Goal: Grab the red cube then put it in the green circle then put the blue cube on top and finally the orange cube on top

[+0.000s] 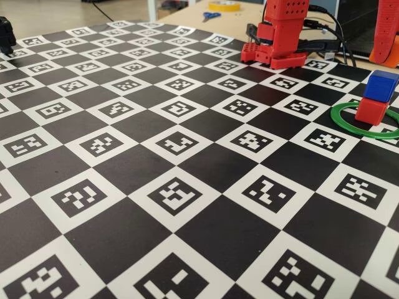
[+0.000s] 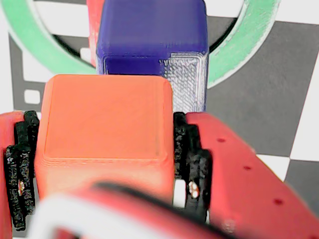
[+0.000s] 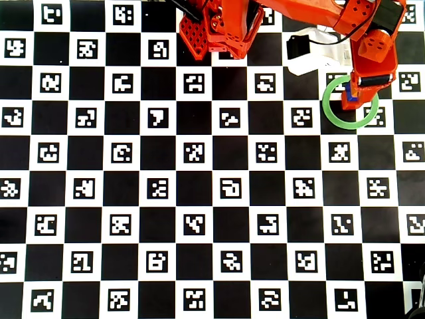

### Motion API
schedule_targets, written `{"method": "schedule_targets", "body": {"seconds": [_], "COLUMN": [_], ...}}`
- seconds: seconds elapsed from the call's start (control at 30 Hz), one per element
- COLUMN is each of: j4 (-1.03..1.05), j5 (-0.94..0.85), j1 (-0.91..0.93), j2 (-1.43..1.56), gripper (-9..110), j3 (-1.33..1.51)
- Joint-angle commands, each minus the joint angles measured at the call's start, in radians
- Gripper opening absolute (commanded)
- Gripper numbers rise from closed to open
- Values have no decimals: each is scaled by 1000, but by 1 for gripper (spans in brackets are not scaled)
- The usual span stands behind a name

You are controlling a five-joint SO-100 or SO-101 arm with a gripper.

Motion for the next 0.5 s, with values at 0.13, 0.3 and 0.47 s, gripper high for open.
{"method": "schedule_targets", "body": {"seconds": [0.13, 0.3, 0.47], "j4": [-34, -37, -32], "j5": [6, 8, 9], "j1": [-12, -18, -34], "j2": [9, 8, 11], "gripper": [4, 4, 4], "j3": [23, 28, 23]}}
